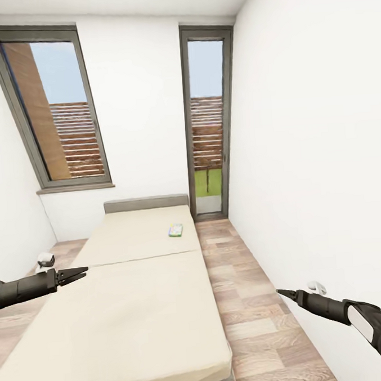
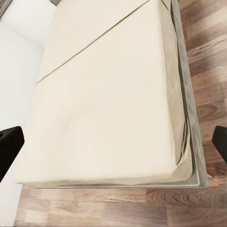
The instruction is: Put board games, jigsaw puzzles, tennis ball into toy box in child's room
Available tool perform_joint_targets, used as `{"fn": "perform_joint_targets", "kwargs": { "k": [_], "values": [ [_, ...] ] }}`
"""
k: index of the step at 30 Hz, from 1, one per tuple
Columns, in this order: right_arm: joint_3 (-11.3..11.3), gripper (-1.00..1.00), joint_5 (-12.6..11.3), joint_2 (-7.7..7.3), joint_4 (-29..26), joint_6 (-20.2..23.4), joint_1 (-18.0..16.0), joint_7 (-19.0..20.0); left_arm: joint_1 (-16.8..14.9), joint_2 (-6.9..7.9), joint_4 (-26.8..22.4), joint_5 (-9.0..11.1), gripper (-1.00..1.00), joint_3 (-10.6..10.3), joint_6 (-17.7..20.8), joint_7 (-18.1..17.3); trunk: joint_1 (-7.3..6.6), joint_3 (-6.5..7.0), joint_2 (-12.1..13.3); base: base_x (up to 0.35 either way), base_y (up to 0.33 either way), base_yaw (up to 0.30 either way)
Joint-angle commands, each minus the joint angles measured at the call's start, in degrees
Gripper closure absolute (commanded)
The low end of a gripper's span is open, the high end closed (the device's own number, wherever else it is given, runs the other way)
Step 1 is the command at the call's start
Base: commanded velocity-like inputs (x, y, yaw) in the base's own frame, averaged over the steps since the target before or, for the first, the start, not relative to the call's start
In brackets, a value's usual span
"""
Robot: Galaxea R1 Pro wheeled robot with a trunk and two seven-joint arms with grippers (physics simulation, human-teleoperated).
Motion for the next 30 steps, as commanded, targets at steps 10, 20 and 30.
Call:
{"fn": "perform_joint_targets", "kwargs": {
  "k": [10, 20, 30],
  "values": [
    [-0.1, -1.0, -0.3, 0.01, 0.0, 0.5, 0.0, 0.1, 0.0, -0.03, 0.0, -0.4, -1.0, 0.1, 0.6, -0.4, 0.02, -0.66, 0.0, 0.0, -0.069, 0.236],
    [-0.1, -1.0, -0.3, 0.01, 0.0, 0.5, 0.0, 0.0, 0.0, -0.03, 0.0, -0.4, -1.0, 0.1, 0.6, -0.4, 0.02, -1.31, 0.0, 0.0, -0.18, 0.232],
    [-0.1, -1.0, -0.3, 0.01, 0.0, 0.5, 0.0, 0.0, 0.0, -0.03, 0.0, -0.4, -1.0, 0.1, 0.6, -0.4, 0.02, -1.98, 0.0, 0.0, -0.148, 0.227]
  ]
}}
